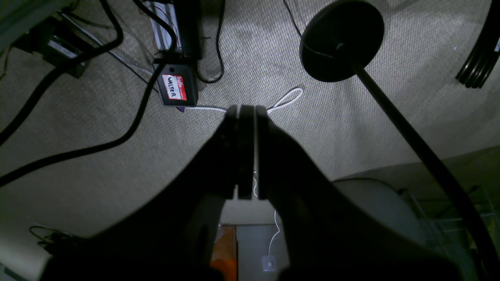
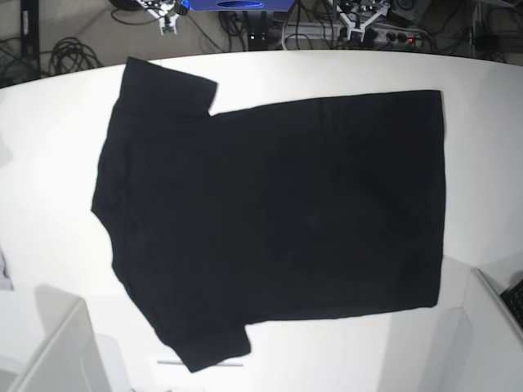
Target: Fold the T-shirt properly
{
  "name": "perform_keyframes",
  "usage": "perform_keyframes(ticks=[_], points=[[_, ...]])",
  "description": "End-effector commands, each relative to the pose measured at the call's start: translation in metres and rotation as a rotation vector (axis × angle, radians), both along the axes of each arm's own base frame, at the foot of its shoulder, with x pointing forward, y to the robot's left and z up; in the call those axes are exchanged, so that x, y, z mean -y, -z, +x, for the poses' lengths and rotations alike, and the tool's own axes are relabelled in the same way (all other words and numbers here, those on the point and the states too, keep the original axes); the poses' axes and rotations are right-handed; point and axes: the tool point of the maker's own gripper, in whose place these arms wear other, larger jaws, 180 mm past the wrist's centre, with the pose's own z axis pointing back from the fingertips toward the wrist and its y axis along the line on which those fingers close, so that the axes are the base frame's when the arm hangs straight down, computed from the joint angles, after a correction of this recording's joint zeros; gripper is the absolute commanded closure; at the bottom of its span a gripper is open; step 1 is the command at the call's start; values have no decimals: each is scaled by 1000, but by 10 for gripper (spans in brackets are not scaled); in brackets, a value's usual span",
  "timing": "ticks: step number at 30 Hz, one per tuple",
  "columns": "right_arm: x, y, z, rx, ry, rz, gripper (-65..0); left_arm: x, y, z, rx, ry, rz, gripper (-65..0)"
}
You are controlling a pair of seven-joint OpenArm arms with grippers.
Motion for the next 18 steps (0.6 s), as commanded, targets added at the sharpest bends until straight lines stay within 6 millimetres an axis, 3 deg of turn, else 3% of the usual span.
perform_keyframes(ticks=[1, 18], points=[[4, -1, -8, -30, -4, -11, 0, -4, -1, -9, -15, 7, 9, 0], [5, -3, -23, -99, -1, -15, 0, -4, -2, -23, -38, 4, 9, 0]])
